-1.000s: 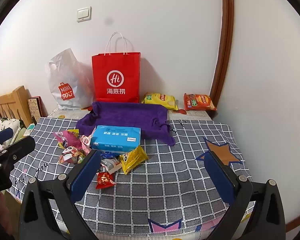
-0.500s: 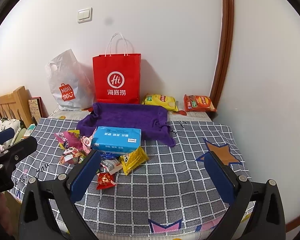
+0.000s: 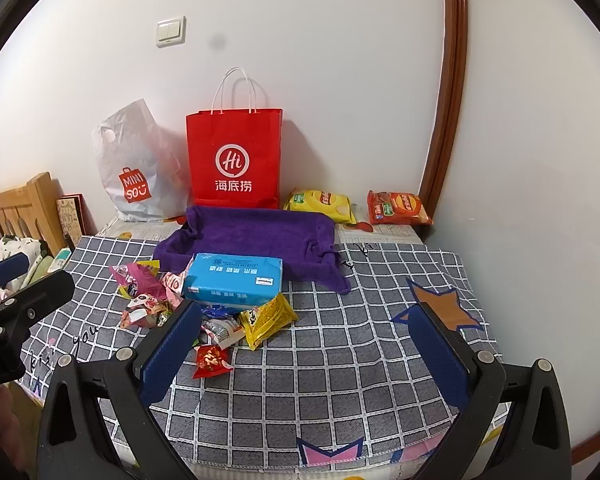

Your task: Organize snacks

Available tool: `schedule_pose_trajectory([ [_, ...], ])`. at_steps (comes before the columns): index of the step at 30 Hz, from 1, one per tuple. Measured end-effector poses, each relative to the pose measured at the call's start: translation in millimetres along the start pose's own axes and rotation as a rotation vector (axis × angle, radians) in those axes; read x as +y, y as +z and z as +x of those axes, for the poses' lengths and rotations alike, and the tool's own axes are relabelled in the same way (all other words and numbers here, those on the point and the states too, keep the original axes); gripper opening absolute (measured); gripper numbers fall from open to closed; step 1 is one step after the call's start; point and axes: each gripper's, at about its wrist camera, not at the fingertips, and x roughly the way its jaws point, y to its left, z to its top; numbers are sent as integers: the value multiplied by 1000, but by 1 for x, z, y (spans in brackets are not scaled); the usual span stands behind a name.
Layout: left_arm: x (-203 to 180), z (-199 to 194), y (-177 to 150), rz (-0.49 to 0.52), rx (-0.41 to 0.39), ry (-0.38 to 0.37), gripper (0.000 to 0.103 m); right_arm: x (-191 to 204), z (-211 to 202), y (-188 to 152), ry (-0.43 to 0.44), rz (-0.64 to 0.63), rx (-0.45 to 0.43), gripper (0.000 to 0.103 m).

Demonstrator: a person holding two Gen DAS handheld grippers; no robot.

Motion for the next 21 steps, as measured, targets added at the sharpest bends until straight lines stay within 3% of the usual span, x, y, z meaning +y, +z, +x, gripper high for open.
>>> schedule_pose_trajectory([
  [12, 3, 5, -5, -2, 7, -14, 103, 4, 4, -5, 8, -10, 7, 102],
  [21, 20, 35, -14, -14, 40, -1, 103, 3, 31, -14, 35, 5, 49, 102],
])
